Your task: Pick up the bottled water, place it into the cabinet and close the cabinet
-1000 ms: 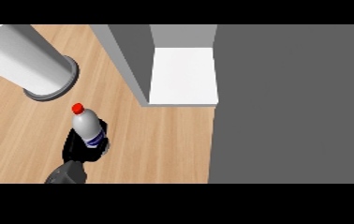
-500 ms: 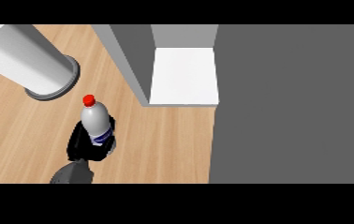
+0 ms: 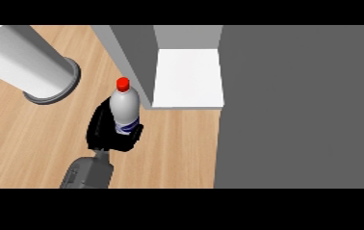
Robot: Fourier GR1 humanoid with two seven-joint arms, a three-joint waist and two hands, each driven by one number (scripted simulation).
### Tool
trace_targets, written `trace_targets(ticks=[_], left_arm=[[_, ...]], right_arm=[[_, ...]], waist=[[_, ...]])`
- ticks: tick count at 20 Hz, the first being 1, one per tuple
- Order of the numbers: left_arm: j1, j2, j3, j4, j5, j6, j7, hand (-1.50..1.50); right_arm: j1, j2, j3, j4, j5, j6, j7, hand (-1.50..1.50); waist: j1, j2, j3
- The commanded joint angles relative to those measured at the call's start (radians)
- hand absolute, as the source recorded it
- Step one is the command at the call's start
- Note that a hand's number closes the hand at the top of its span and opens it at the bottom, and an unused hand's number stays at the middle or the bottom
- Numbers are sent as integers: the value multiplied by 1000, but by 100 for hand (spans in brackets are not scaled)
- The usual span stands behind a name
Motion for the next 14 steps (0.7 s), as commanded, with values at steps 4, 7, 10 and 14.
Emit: trace_targets(ticks=[4, 7, 10, 14], left_arm=[[-105, -3, -174, -86, 0, 260, 49, 150], [-259, -3, -202, 3, 22, 364, 60, 150], [-261, -3, -285, -32, 21, 455, 70, 150], [-406, -3, -226, 93, -68, 475, 63, 150]], right_arm=[[-110, -5, -46, 36, -38, -28, 50, -150], [-15, -25, -19, 1, -34, 13, 4, -150], [2, -6, 17, 48, 14, 2, -42, -150], [32, 18, 73, -10, 43, -31, -28, -150]], waist=[[2, 3, 0], [-12, 3, 0], [-9, 1, 0], [-13, 2, 0]])
